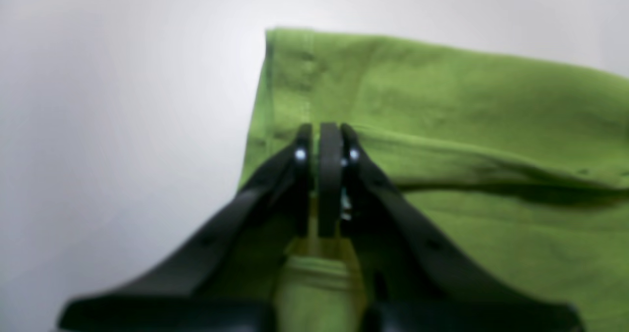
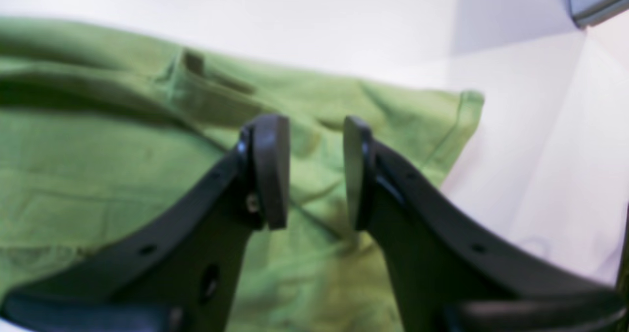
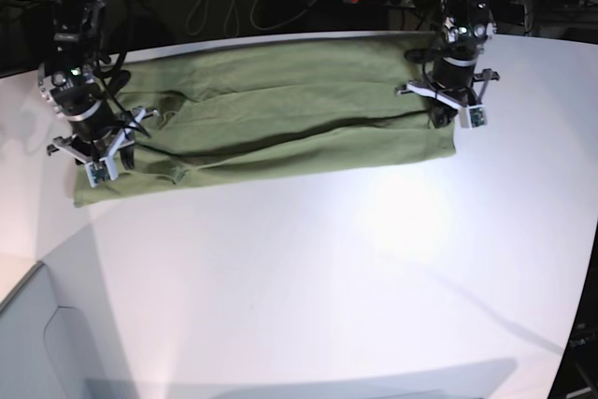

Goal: Fold the T-shirt properly
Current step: 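Hold the strip ends with both grippers and adjust their grip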

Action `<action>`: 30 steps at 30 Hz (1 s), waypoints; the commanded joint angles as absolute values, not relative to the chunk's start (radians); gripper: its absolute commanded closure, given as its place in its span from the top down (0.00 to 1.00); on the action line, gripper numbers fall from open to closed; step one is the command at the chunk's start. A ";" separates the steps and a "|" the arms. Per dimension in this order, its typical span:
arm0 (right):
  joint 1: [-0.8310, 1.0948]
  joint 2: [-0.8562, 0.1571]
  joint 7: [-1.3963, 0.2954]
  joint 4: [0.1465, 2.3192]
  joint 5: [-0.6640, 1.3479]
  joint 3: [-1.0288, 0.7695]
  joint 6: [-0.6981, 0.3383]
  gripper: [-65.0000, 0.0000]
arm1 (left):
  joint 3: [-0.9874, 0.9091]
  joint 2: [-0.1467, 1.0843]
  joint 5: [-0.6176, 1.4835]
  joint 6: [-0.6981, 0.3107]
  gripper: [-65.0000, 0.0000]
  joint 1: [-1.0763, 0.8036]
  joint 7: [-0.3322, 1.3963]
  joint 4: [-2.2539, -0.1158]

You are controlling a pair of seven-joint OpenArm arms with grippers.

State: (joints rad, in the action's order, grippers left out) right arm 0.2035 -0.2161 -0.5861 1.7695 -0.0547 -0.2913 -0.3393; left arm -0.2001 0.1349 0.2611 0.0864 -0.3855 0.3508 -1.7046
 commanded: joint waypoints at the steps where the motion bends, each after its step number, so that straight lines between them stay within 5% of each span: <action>1: 0.206 -0.226 -0.559 1.802 -0.048 -0.294 -0.349 0.19 | -0.205 0.140 0.262 0.087 0.00 -0.389 0.328 -1.727; 5: 0.219 -0.226 -0.559 1.805 -0.048 -0.295 -0.349 0.00 | -0.206 0.140 0.262 0.087 0.00 -0.395 0.328 -1.728; 8: 0.209 -0.226 -0.564 1.802 -0.051 -0.297 -0.349 0.02 | -0.206 0.140 0.263 0.087 0.00 -0.395 0.328 -1.728; 12: 0.165 -0.236 -0.587 1.801 -0.053 -0.298 -0.349 0.14 | -0.206 0.140 0.263 0.087 0.00 -0.397 0.328 -1.742; 20: 0.081 -0.246 -0.710 1.799 -0.050 -0.392 -0.349 0.66 | -0.206 0.140 0.263 0.087 0.00 -0.426 0.328 -1.771; 30: 0.076 -0.246 -0.674 1.646 -0.050 -0.340 -0.349 0.68 | -0.206 0.140 0.263 0.087 0.00 -0.430 0.328 -1.773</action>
